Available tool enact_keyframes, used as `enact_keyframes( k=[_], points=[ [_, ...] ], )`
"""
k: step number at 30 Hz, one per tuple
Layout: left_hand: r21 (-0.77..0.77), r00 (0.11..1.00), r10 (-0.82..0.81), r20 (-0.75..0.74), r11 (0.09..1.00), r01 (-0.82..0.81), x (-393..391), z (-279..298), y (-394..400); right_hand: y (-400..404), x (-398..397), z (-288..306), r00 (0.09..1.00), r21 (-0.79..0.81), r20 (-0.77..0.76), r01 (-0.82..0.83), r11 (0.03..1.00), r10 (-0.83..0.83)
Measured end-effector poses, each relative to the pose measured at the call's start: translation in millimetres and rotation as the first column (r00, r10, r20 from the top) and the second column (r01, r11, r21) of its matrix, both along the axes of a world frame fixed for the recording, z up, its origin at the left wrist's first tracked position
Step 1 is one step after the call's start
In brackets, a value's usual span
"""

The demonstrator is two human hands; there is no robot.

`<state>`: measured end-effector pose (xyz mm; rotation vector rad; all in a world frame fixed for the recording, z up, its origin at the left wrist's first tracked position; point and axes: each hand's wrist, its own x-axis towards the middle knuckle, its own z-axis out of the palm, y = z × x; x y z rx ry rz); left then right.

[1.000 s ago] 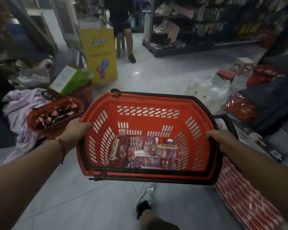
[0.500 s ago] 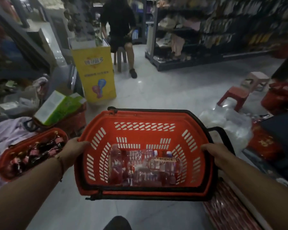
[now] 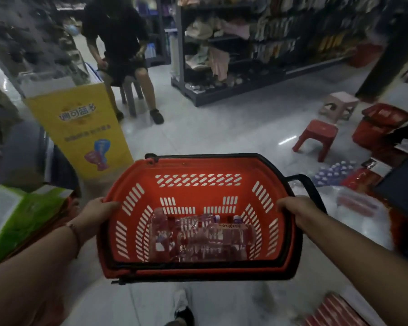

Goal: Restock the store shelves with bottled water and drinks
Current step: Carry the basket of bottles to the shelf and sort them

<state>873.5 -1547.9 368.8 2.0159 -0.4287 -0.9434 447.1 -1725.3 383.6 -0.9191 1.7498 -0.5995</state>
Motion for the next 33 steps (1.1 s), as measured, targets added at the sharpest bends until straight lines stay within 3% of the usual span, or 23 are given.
enact_keyframes(
  k=[7,15,24,33],
  points=[
    [-0.036,0.998,-0.07,-0.001,0.997,0.07,63.2,18.0,-189.4,-146.8,47.9,1.9,0.994,0.0,0.035,0.108,0.994,-0.108],
    [-0.026,0.979,-0.197,0.057,0.98,0.199,53.9,48.1,-429.7,-325.3,26.5,2.0,0.966,-0.03,0.079,0.25,0.968,-0.247],
    [0.042,0.942,-0.335,0.014,0.942,0.334,-26.1,11.6,-715.4,-553.1,-49.5,-12.3,0.914,-0.037,0.021,0.406,0.913,-0.406],
    [-0.05,0.874,-0.486,0.004,0.873,0.485,-128.0,51.6,-963.9,-727.4,-172.1,1.2,0.839,-0.092,0.026,0.544,0.834,-0.544]
  ],
)
